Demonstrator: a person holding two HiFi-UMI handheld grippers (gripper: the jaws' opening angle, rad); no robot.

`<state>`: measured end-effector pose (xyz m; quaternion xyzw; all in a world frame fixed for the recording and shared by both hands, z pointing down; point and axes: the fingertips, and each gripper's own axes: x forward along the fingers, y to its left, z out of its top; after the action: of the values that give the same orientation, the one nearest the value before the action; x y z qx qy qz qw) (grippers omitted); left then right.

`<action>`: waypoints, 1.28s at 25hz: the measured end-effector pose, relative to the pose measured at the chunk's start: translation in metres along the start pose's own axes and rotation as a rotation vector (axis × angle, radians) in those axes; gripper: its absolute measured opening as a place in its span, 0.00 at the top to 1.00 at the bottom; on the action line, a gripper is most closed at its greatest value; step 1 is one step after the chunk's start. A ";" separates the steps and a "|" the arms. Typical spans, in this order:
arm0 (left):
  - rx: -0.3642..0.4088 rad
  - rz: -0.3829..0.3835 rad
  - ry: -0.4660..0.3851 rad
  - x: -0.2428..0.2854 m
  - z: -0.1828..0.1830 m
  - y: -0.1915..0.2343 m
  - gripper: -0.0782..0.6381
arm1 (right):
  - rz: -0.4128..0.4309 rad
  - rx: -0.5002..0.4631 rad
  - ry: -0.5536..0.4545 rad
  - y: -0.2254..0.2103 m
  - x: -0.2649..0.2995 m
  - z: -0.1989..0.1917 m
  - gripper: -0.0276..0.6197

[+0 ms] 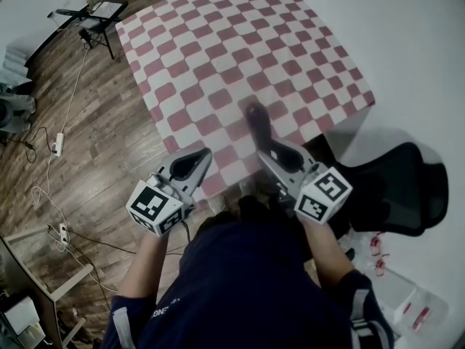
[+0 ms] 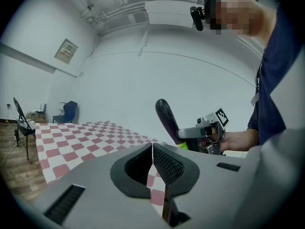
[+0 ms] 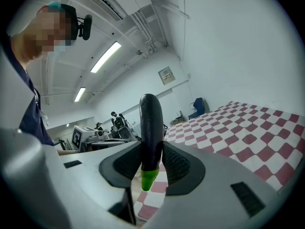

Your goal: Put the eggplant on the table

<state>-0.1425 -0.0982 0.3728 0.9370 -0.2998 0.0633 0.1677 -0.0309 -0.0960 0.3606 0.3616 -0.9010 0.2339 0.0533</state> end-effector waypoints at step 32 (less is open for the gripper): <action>-0.065 0.081 0.248 0.173 -0.055 0.054 0.85 | -0.154 0.016 0.295 -0.295 0.067 -0.089 0.73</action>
<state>-0.0344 -0.2138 0.4767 0.9031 -0.3165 0.1754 0.2312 0.1130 -0.2828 0.5704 0.3916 -0.8512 0.2867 0.1999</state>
